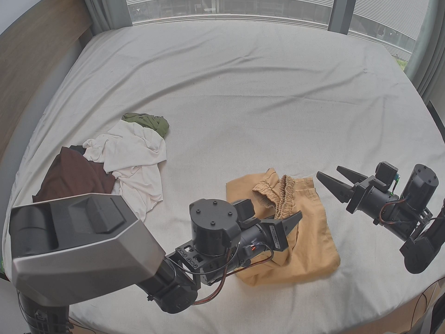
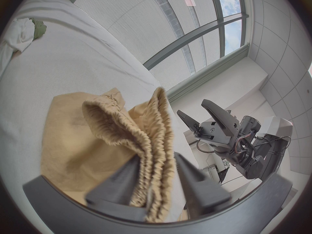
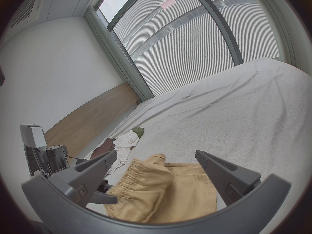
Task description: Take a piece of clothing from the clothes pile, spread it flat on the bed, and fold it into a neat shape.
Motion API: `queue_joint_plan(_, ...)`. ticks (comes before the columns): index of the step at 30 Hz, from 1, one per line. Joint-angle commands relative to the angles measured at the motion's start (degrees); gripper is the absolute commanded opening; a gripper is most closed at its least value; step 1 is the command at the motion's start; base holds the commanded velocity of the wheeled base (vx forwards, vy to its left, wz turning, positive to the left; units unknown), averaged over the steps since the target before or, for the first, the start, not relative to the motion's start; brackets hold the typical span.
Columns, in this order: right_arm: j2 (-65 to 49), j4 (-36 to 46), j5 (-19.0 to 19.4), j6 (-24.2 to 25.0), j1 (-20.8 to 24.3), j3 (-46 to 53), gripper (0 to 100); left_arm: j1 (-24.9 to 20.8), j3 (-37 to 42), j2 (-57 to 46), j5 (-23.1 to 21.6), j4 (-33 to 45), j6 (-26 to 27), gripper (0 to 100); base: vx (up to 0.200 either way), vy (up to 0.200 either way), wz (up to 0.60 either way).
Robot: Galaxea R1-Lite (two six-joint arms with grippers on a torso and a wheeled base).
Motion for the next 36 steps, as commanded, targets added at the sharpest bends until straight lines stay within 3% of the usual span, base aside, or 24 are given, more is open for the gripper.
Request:
queue_joint_plan(1, -0.02, -0.03, 0.01, 0.01, 0.05, -0.01, 100, -0.5, 0.08, -0.92, 0.25, 0.12, -0.05, 100, 0.0, 0.0, 0.0)
queue_joint_plan(11, 0.06, -0.03, 0.01, 0.01, 0.23, 0.43, 100, -1.47, 2.81, -4.44, 2.01, 0.29, -0.05, 100, 0.0, 0.0, 0.0)
queue_joint_plan(19, 0.15, -0.03, 0.01, 0.01, 0.76, 0.7, 100, 3.37, 17.75, -14.19, 1.13, -0.94, 0.04, 100, 0.0, 0.0, 0.0)
queue_joint_plan(20, 0.15, -0.03, 0.01, 0.1, 0.85, 0.78, 100, 3.89, 21.62, -14.02, 1.13, -3.22, 0.04, 100, 0.0, 0.0, 0.0)
queue_joint_plan(24, 0.15, -0.03, -0.07, 0.1, 1.29, 0.87, 100, 4.6, 24.17, -12.61, 1.31, -7.0, 0.04, 100, 0.0, 0.0, 0.0)
queue_joint_plan(36, 0.24, -0.03, 0.01, 0.1, 1.64, 1.22, 100, 8.64, 26.36, -6.9, 1.04, -10.6, 0.22, 100, 0.0, 0.0, 0.0)
